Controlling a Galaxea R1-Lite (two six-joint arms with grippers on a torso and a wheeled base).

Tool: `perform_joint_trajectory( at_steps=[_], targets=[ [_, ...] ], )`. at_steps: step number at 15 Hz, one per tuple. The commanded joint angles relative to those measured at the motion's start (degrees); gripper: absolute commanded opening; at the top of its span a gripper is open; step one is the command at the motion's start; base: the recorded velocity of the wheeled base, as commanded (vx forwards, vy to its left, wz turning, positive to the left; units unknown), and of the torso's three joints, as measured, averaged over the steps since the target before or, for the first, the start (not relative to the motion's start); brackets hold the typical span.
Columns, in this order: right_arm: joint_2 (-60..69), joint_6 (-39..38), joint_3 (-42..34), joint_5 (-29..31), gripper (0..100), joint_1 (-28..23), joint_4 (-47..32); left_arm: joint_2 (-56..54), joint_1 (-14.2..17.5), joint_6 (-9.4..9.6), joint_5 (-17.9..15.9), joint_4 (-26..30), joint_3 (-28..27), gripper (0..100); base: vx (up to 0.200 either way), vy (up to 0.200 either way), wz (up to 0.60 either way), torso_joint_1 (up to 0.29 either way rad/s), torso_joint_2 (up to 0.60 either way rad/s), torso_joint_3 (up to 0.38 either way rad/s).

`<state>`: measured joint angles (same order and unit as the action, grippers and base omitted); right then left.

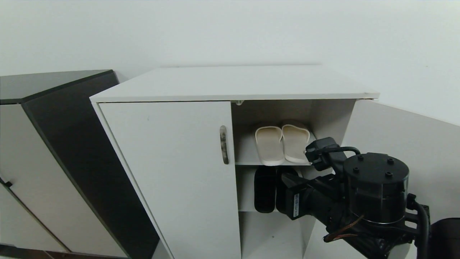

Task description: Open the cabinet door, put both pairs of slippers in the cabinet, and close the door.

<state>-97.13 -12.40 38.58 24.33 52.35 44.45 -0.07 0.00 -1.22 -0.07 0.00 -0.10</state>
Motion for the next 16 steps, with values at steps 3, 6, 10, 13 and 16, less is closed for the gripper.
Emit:
perform_joint_trajectory(
  at_steps=[3,6,10,13,16],
  targets=[
    [-0.1,0.0,-0.5,-0.1,0,0.0,0.0,0.1,0.0,-0.01,0.0,0.0,0.0,0,-0.2,0.0,0.0,0.004,0.01,0.001],
    [-0.2,0.0,-1.4,-0.5,0,0.1,1.3,0.1,0.0,-0.1,0.0,0.0,0.0,0,-0.2,0.0,0.0,-0.002,0.0,0.002],
    [-1.5,0.0,-2.5,-1.4,0,0.0,4.2,0.1,0.0,-0.1,0.0,0.0,0.0,0,-0.2,0.0,0.0,0.0,0.0,0.004],
    [-1.7,0.0,-3.4,-1.9,0,0.0,4.2,0.1,0.0,-0.19,0.0,0.0,0.0,0,-0.2,0.0,0.0,0.002,0.01,0.002],
    [-1.7,0.0,-4.0,-3.6,0,-0.3,4.2,0.1,0.0,-0.19,0.0,0.0,0.0,0,-0.2,0.0,0.0,0.001,0.0,0.001]
  ],
)
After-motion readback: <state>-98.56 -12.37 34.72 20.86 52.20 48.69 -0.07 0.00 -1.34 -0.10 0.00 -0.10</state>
